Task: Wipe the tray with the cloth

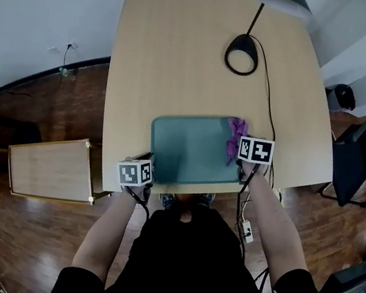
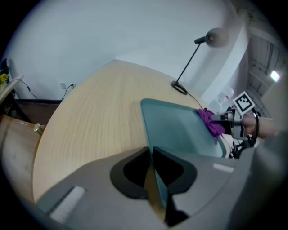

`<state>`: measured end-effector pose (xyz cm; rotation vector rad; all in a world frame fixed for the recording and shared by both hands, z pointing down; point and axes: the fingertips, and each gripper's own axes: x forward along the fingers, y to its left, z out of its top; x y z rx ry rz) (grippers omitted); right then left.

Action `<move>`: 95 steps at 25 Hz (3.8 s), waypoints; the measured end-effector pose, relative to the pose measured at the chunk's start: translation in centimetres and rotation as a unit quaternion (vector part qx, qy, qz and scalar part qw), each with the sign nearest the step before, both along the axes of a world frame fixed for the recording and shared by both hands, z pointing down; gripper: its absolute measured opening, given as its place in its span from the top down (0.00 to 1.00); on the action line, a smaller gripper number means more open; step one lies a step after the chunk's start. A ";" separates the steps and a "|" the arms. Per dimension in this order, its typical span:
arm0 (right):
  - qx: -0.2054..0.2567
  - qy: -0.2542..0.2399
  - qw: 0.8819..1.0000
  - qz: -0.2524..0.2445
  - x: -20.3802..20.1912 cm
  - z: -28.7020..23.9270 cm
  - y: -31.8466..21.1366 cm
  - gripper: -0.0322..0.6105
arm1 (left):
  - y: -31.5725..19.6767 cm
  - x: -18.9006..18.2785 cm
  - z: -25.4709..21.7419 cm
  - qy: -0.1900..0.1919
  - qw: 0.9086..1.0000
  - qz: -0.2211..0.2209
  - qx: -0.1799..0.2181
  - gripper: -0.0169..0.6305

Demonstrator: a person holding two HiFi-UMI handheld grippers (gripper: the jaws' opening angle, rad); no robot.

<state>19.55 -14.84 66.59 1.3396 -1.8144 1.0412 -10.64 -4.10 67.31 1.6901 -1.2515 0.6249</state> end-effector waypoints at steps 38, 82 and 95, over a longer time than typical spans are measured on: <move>-0.018 -0.032 0.998 -0.048 -6.6 -0.2 5.4 0.84 | -0.4 -0.4 -0.2 0.046 0.999 -0.003 0.015 0.89; -0.036 -0.105 0.985 -0.135 -26.2 -1.1 13.6 0.84 | -0.9 -0.5 -0.5 0.124 0.991 -0.043 -0.012 0.90; -0.003 -0.012 0.998 -0.063 -4.0 -0.6 10.5 0.84 | -0.8 -1.1 -0.2 0.071 0.997 -0.033 0.007 0.91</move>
